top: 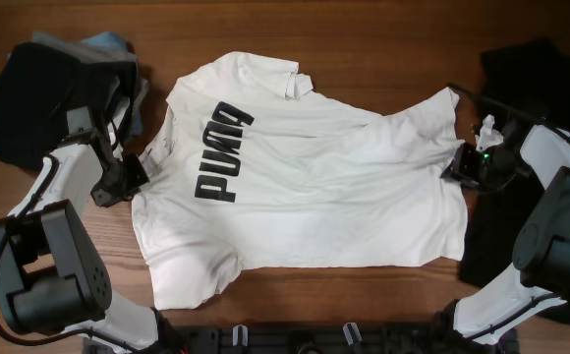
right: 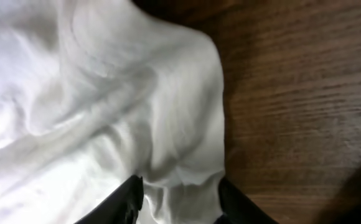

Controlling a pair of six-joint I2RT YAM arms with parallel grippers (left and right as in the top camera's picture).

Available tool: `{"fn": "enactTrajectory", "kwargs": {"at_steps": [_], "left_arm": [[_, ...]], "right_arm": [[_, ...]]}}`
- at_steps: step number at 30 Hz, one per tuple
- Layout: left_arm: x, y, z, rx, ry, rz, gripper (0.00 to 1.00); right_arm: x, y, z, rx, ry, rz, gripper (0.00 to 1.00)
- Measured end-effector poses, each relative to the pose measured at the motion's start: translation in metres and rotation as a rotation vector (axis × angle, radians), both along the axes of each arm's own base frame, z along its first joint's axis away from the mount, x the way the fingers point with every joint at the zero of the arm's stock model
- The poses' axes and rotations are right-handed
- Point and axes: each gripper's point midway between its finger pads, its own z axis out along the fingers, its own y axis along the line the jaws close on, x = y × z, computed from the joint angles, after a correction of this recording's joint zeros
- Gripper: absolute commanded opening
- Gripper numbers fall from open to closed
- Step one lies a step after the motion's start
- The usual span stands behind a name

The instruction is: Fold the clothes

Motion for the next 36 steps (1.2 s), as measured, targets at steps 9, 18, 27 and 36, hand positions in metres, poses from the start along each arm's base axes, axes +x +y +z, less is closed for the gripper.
{"fn": "enactTrajectory", "kwargs": {"at_steps": [9,18,27,36], "left_arm": [[0.0,0.0,0.0,0.0,0.0,0.0,0.04],[0.0,0.0,0.0,0.0,0.0,0.0,0.04],[-0.002,-0.004,0.001,-0.021,0.007,-0.002,0.04],[0.023,-0.008,0.13,0.006,-0.324,-0.022,0.04]], "right_arm": [[-0.005,0.006,0.002,0.016,0.028,-0.014,0.69],[-0.015,0.028,-0.001,0.106,0.024,0.122,0.11],[-0.008,0.015,0.006,0.07,0.055,0.008,0.04],[0.011,0.004,0.125,-0.003,-0.213,-0.076,0.04]]}}
